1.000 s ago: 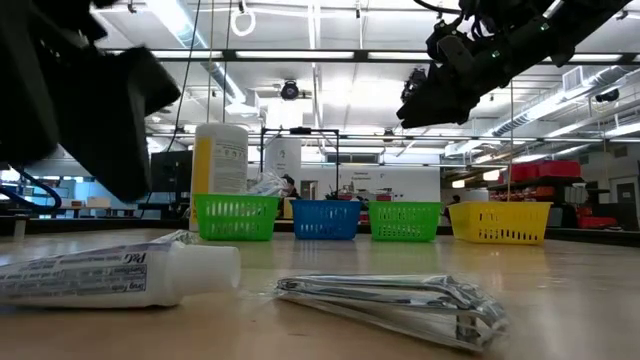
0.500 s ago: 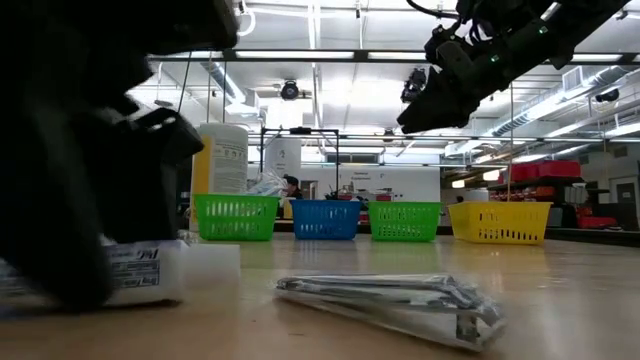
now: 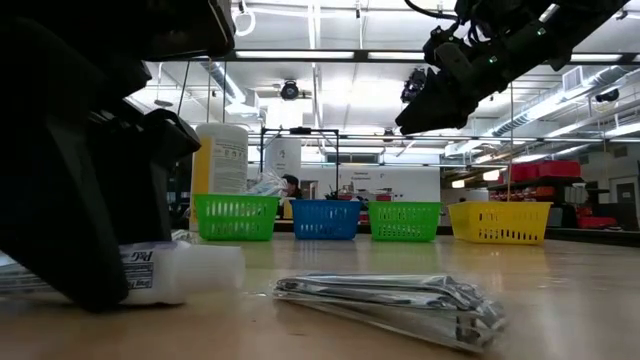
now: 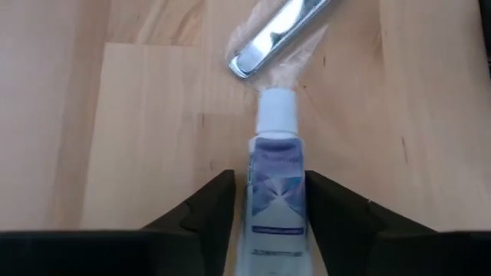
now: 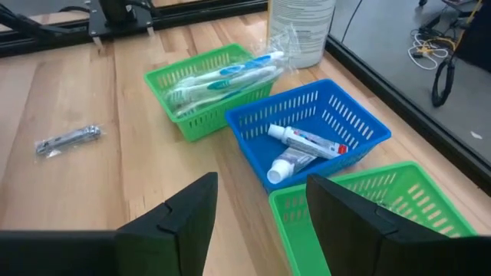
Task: Pick & Place Travel size toiletries
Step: Put the white toothpaste into the blue basket
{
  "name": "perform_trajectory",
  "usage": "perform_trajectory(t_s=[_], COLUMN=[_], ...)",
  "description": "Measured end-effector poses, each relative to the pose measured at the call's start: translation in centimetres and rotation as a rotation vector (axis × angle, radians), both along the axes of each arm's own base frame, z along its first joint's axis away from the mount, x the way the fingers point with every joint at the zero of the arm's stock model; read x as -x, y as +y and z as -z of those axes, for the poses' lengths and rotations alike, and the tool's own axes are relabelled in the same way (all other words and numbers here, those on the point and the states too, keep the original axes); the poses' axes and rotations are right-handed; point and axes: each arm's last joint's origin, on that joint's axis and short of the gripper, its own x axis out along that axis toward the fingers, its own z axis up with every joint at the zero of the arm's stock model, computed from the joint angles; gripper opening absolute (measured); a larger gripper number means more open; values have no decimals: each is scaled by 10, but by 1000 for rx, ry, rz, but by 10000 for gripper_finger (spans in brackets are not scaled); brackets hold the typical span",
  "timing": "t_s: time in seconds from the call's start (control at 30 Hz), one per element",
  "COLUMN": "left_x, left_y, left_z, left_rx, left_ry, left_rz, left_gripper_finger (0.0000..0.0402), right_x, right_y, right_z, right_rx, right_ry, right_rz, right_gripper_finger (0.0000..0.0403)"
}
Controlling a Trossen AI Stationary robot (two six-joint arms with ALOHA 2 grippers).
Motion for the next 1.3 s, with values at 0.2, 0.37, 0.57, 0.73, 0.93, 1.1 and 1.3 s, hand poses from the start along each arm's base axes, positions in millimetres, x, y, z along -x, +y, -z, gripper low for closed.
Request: perform_trajectory(t_s=[0.2, 0.37, 0.57, 0.73, 0.93, 1.1, 1.3], left_x=[-1, -3, -8, -18, -40, -49, -54], left_y=[1, 3, 9, 31, 86, 155, 245], left_z=[1, 0, 0, -4, -49, -90, -102], left_rx=[-17, 19, -8, -73, -235, -315, -378], left_ry=[-15, -13, -36, -36, -169, -233, -188], left_rz=[-26, -55, -79, -96, -144, -287, -386], left_gripper_finger=[127, 102, 85, 78, 80, 75, 74], right_x=[0, 0, 0, 0, 0, 0, 0], right_y=[0, 0, 0, 0, 0, 0, 0], right_z=[0, -1, -1, -1, -1, -1, 0], right_rx=[0, 1, 1, 1, 1, 1, 0], right_ry=[-4, -6, -8, -8, -9, -6, -1], right_rz=[0, 0, 0, 0, 0, 0, 0], right_gripper_finger=[211, 211, 211, 211, 211, 211, 211])
